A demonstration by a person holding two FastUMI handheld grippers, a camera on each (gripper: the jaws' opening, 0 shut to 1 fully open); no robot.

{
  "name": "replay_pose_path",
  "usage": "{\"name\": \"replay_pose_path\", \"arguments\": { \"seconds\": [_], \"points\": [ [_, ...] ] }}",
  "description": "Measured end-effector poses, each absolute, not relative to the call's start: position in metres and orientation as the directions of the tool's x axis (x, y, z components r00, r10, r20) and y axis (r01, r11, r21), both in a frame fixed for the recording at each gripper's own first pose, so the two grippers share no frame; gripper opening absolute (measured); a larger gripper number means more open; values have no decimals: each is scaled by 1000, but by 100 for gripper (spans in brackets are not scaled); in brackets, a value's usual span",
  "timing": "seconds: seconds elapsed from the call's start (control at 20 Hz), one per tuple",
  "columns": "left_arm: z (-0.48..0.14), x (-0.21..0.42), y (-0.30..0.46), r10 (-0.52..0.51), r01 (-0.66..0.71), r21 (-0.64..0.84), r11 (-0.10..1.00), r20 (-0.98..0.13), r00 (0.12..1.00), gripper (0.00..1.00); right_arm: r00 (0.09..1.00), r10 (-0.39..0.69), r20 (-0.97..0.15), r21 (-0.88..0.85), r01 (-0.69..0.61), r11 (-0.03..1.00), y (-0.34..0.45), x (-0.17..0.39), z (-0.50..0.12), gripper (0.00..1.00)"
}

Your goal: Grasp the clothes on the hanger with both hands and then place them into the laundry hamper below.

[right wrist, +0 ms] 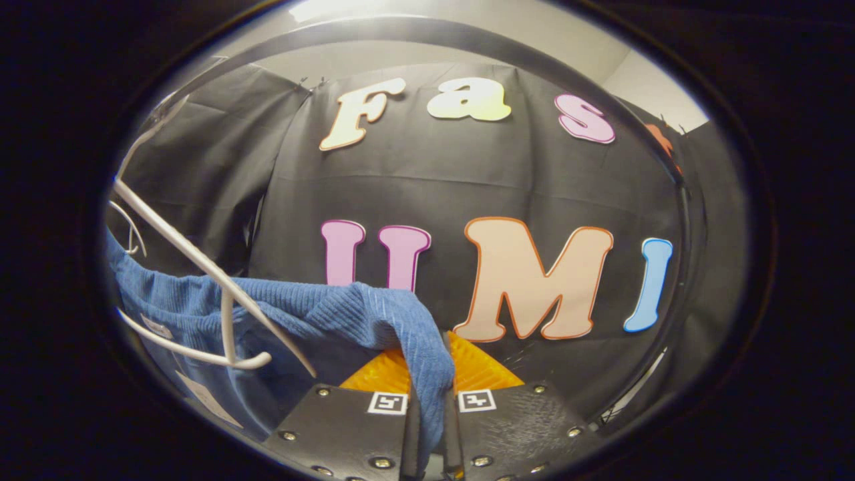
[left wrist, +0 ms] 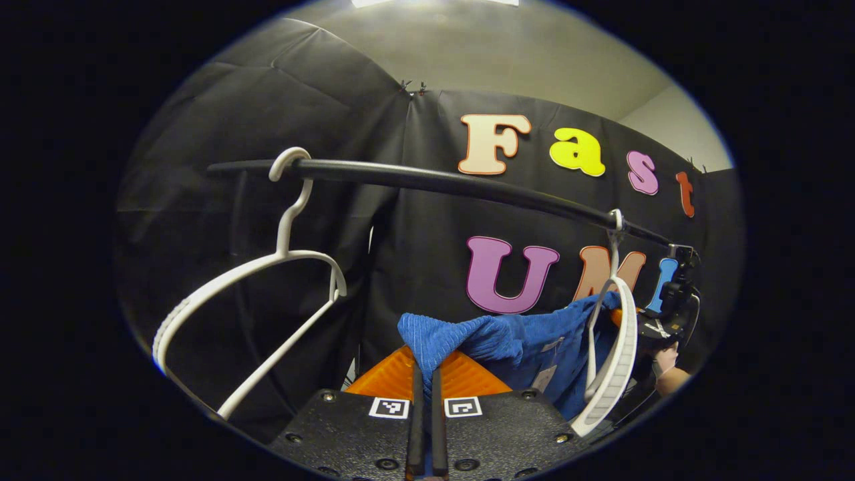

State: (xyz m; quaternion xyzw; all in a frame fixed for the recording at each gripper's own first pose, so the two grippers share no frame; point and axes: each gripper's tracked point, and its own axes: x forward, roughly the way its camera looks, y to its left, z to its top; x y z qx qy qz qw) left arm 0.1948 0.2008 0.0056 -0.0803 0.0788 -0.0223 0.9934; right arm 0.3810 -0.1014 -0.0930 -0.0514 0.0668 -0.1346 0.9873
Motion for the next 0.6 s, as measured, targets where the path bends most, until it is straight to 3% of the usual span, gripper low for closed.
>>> {"name": "replay_pose_path", "arguments": {
  "seconds": [0.5,0.6],
  "points": [
    [-43,186,203,-49,8,-187,982,-216,975,5,934,-273,-229,-124,250,960,-105,363,-150,13],
    [-51,177,202,-48,5,-186,982,-228,972,5,931,-266,-249,-118,243,963,-97,337,-163,14]
  ]
}}
